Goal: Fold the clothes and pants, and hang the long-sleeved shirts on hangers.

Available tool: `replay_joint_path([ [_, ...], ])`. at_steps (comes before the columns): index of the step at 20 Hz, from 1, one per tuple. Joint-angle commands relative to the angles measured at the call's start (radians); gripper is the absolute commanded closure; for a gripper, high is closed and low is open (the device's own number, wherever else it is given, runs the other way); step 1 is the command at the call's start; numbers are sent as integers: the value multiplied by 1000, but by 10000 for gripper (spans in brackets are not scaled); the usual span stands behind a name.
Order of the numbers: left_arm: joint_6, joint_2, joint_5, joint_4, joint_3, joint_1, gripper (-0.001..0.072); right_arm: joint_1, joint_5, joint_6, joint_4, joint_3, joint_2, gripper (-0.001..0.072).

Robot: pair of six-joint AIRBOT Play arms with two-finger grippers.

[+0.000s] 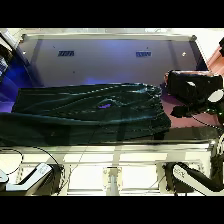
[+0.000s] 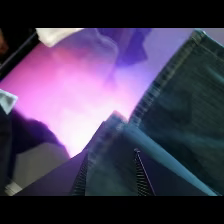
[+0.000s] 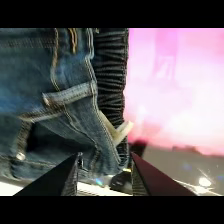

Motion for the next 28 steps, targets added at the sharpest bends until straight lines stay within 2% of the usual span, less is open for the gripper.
replay_joint_path([
  [1,5,0,-74,-8,2,2,360,-1,-9,-126,-13,-26,-47,361],
  [5,-3,0,-207,98,2,2,360,-1,-4,-220,4,-31,-141,349],
  [6,-9,0,-239,143,2,2,360,-1,11,-257,30,-30,-161,280],
  [9,-113,0,-286,287,1,2,360,0,48,-320,87,-30,-210,274],
  [11,-132,0,-314,314,1,2,360,0,22,-323,85,-30,-223,277],
  [12,-131,-1,-327,314,1,2,360,0,6,-322,89,-31,-227,290],
  [13,-131,-1,-340,314,1,2,360,0,0,-319,93,-31,-227,367],
  [14,-131,-1,-347,314,0,2,360,0,10,-310,96,-31,-227,489],
  [15,-131,-1,-353,316,0,3,360,0,39,-307,95,-30,-227,690],
  [18,-132,-2,-368,374,-25,21,360,-1,137,-294,36,-29,-221,682],
  [20,-169,-17,-367,423,-65,61,362,-1,150,-270,6,-27,-216,682],
  [23,-169,-58,-359,418,-88,116,362,-1,150,-246,20,-26,-216,682],
  [28,-168,-68,-163,387,-84,121,363,-1,151,-212,43,-26,-216,682],
])
